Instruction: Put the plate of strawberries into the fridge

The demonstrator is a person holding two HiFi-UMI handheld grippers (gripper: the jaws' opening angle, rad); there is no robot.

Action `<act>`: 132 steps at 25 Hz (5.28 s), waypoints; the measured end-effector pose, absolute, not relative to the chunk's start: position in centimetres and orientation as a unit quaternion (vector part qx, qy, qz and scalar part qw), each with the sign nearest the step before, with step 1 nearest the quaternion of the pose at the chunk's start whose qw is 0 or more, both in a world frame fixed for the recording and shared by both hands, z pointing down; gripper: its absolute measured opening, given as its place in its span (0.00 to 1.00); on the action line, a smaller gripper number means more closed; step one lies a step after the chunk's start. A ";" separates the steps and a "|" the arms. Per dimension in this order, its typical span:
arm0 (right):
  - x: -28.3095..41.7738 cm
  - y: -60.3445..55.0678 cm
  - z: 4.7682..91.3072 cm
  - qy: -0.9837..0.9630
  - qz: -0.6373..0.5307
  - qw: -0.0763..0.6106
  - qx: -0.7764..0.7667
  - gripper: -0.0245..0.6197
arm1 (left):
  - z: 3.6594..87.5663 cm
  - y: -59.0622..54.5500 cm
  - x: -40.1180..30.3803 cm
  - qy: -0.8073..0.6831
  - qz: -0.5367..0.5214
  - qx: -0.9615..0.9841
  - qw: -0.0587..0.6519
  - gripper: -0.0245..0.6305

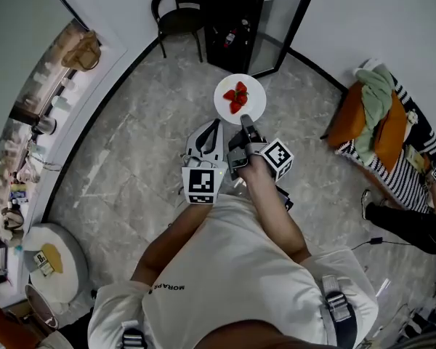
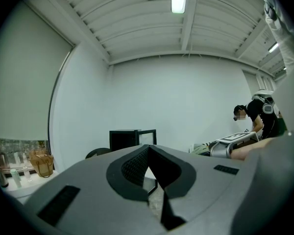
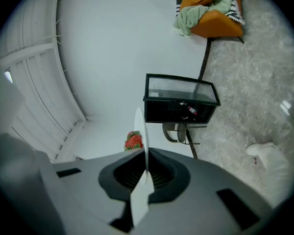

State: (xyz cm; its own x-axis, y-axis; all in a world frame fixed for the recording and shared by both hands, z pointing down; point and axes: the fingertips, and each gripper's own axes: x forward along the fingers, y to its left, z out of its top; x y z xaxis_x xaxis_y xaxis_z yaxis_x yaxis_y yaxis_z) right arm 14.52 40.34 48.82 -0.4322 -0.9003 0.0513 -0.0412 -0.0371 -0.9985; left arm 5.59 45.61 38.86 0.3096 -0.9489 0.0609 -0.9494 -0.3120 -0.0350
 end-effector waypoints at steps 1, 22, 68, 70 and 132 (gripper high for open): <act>14.3 39.4 49.0 0.597 -0.601 0.356 -0.395 0.07 | 39.2 44.7 5.5 -0.586 0.035 0.810 0.004 0.04; 10.4 18.6 48.5 0.584 -0.586 0.369 -0.423 0.07 | 38.8 22.3 0.0 -0.567 0.032 0.823 0.014 0.04; 7.2 -12.3 49.9 0.541 -0.610 0.392 -0.426 0.07 | 41.7 -9.9 -3.1 -0.545 0.035 0.836 0.045 0.04; 7.5 -13.2 50.3 0.540 -0.616 0.388 -0.424 0.07 | 41.6 -10.8 -2.5 -0.545 0.035 0.837 0.039 0.04; 6.4 -26.4 63.1 0.504 -0.614 0.375 -0.478 0.07 | 48.1 -21.8 -3.6 -0.552 0.048 0.831 0.048 0.04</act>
State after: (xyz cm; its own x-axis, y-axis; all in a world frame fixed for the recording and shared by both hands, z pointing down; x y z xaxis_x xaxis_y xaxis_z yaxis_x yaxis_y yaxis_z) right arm 6.35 -26.43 63.09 -0.2619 -0.9423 0.2085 -0.0220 -0.2101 -0.9774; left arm -3.60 -21.81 48.11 0.3858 -0.9129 0.1330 -0.9221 -0.3860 0.0259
